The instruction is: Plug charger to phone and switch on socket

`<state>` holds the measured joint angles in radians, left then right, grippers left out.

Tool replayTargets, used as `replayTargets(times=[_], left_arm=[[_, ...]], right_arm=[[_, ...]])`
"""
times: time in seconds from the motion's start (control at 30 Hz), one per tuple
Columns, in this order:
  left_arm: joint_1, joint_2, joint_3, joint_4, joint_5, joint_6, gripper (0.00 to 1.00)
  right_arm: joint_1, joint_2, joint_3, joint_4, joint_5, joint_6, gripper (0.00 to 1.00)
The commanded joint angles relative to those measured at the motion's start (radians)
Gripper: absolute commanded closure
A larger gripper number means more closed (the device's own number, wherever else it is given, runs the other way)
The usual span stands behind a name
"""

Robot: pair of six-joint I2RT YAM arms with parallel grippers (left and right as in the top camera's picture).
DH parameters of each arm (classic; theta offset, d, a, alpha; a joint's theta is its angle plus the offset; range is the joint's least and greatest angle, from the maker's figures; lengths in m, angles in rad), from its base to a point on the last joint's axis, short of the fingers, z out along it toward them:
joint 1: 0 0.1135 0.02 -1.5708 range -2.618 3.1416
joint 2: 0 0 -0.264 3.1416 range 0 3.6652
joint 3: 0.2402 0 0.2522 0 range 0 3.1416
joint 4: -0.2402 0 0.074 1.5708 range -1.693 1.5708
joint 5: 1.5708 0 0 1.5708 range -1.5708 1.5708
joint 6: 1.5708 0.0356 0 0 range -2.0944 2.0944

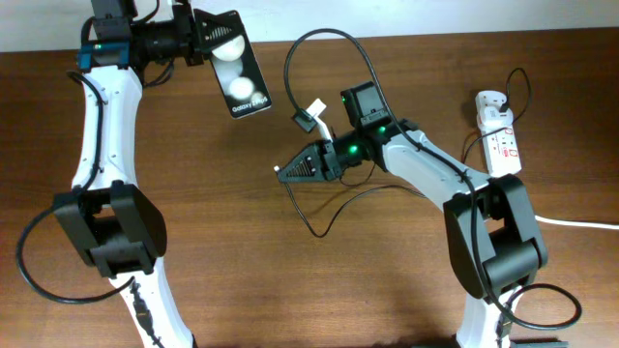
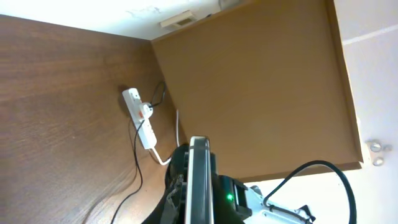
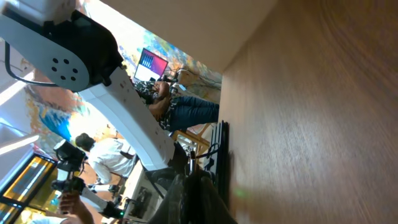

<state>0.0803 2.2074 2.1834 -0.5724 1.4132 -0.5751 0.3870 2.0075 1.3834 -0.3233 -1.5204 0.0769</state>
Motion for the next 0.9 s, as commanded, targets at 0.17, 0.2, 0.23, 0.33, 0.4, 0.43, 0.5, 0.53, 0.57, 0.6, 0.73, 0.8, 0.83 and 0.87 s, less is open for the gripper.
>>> replayTargets(times=[0.17, 0.2, 0.23, 0.33, 0.4, 0.43, 0.5, 0.53, 0.57, 0.6, 0.73, 0.8, 0.83, 0.87], left_arm=[[-0.035, -0.029, 0.013, 0.002, -0.023, 0.009, 1.00], [-0.035, -0.029, 0.013, -0.003, -0.023, 0.009, 1.00], [-0.035, -0.029, 0.013, -0.015, -0.023, 0.009, 1.00], [-0.035, -0.029, 0.013, -0.034, -0.023, 0.009, 1.00], [-0.031, -0.029, 0.013, -0.034, -0.023, 0.009, 1.00], [-0.031, -0.029, 0.013, -0.034, -0.023, 0.009, 1.00], [-0.031, -0.029, 0.013, -0.031, -0.023, 0.009, 1.00], [-0.031, -0.029, 0.013, -0.029, -0.023, 0.009, 1.00], [-0.027, -0.029, 0.013, -0.019, -0.023, 0.009, 1.00], [-0.021, -0.029, 0.013, -0.014, -0.023, 0.009, 1.00], [0.002, -0.029, 0.013, -0.014, -0.023, 0.008, 1.00], [0.001, -0.029, 0.013, -0.014, -0.023, 0.009, 1.00], [0.001, -0.029, 0.013, -0.015, -0.023, 0.009, 1.00], [0.001, -0.029, 0.013, -0.016, -0.023, 0.008, 1.00]], right_arm=[[-0.001, -0.029, 0.121, 0.427, 0.075, 0.443, 0.96], [-0.001, -0.029, 0.121, 0.456, 0.089, 0.474, 0.96], [-0.001, -0.029, 0.121, 0.480, 0.105, 0.503, 0.96], [-0.001, -0.029, 0.121, 0.488, 0.145, 0.538, 0.96], [-0.002, -0.029, 0.121, 0.488, 0.145, 0.542, 0.96], [-0.002, -0.029, 0.121, 0.488, 0.145, 0.542, 0.96], [-0.002, -0.029, 0.121, 0.488, 0.145, 0.542, 0.96], [-0.002, -0.029, 0.121, 0.488, 0.145, 0.542, 0.96], [-0.002, -0.029, 0.121, 0.488, 0.145, 0.542, 0.96], [-0.002, -0.029, 0.121, 0.488, 0.145, 0.542, 0.96], [-0.028, -0.029, 0.121, 0.488, 0.143, 0.561, 0.96], [-0.027, -0.029, 0.121, 0.488, 0.141, 0.561, 0.96], [-0.027, -0.029, 0.121, 0.488, 0.142, 0.561, 0.96], [-0.027, -0.029, 0.121, 0.488, 0.143, 0.562, 0.96]])
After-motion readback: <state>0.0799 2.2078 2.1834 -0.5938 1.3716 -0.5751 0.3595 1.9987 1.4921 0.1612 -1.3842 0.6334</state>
